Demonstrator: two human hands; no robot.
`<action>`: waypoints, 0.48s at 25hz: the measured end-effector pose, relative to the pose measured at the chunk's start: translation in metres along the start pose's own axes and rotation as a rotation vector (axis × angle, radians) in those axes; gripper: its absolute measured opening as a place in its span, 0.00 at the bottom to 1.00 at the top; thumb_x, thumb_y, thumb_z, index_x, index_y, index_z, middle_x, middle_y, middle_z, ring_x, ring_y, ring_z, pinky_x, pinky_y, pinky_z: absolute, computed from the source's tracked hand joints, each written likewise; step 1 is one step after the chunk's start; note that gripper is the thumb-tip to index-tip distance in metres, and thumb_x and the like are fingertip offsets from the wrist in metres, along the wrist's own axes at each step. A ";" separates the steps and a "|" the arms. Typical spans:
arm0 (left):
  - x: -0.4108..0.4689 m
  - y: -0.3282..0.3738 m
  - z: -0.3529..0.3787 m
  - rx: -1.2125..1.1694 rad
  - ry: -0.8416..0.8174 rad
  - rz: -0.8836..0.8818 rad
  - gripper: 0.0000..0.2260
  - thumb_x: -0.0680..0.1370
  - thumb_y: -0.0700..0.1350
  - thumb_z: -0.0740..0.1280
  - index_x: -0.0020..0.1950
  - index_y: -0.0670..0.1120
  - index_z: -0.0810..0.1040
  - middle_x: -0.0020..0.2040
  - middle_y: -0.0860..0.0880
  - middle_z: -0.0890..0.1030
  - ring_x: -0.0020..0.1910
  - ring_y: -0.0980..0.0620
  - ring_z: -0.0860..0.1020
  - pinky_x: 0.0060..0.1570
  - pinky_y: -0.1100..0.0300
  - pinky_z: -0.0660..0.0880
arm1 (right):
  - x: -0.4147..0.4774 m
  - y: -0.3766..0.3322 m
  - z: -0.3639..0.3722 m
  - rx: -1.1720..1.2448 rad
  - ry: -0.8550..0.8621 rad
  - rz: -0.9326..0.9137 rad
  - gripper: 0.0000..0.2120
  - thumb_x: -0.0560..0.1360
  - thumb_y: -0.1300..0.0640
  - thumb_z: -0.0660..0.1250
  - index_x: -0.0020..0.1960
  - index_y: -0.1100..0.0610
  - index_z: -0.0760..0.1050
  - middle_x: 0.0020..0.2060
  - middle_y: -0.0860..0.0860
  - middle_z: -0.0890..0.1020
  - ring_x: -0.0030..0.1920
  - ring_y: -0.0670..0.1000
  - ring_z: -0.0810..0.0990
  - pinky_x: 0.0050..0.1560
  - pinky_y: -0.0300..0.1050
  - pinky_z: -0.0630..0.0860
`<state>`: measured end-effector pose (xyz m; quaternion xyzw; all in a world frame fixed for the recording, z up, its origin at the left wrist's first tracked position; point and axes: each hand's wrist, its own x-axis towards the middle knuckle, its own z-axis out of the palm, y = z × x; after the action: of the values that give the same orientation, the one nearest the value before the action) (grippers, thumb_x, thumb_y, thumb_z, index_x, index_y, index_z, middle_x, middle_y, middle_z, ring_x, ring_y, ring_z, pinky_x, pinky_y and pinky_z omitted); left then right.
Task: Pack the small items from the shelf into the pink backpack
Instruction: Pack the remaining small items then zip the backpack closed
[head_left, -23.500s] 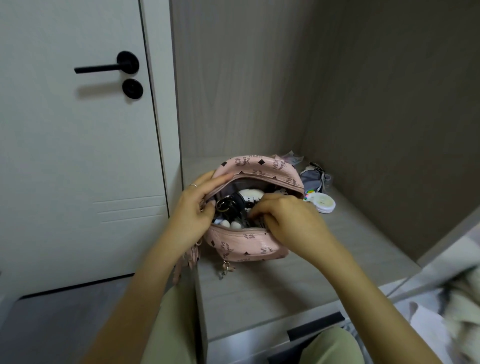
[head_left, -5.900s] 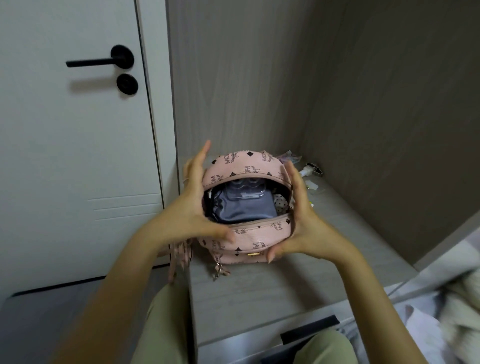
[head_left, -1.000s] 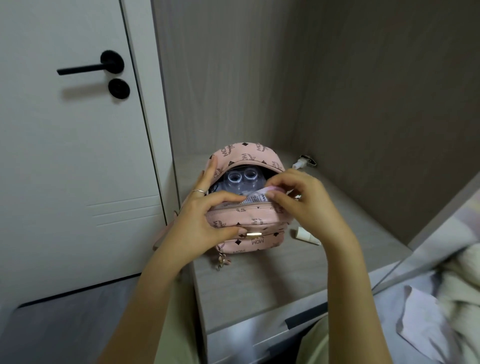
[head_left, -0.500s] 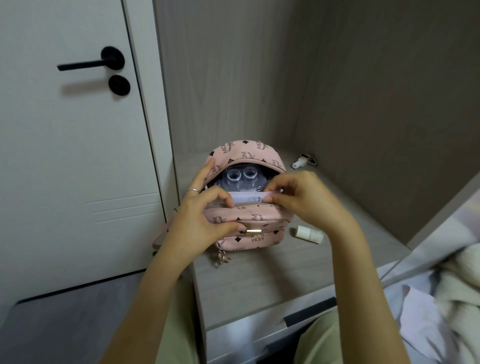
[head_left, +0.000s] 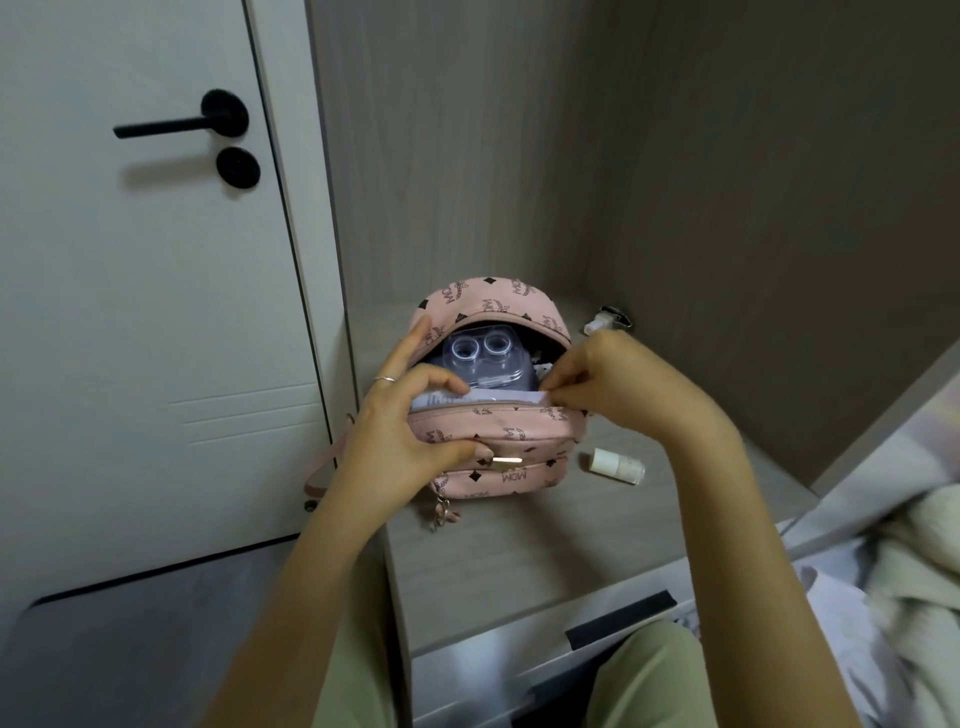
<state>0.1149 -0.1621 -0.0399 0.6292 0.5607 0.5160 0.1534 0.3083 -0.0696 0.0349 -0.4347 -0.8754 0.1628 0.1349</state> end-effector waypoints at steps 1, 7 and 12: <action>-0.001 -0.001 0.000 0.002 0.013 0.010 0.22 0.59 0.43 0.81 0.47 0.56 0.77 0.74 0.65 0.57 0.72 0.65 0.58 0.62 0.80 0.56 | -0.002 0.006 -0.001 0.059 -0.006 -0.001 0.03 0.71 0.56 0.72 0.42 0.52 0.84 0.36 0.50 0.84 0.38 0.52 0.81 0.45 0.54 0.79; 0.001 -0.005 0.001 -0.024 0.041 0.061 0.19 0.60 0.44 0.80 0.46 0.56 0.79 0.73 0.61 0.61 0.72 0.63 0.61 0.66 0.73 0.60 | -0.024 0.018 0.012 0.510 0.108 -0.128 0.08 0.71 0.58 0.72 0.48 0.49 0.82 0.43 0.45 0.83 0.44 0.45 0.80 0.46 0.37 0.76; -0.001 -0.005 0.001 -0.033 0.019 0.060 0.14 0.63 0.44 0.78 0.45 0.56 0.82 0.74 0.60 0.60 0.73 0.53 0.61 0.67 0.47 0.68 | -0.027 0.018 0.025 0.531 0.148 -0.169 0.10 0.72 0.57 0.71 0.53 0.49 0.81 0.45 0.43 0.81 0.47 0.42 0.79 0.45 0.45 0.76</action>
<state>0.1131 -0.1610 -0.0445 0.6381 0.5342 0.5358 0.1427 0.3277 -0.0857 0.0019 -0.3205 -0.8229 0.3425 0.3206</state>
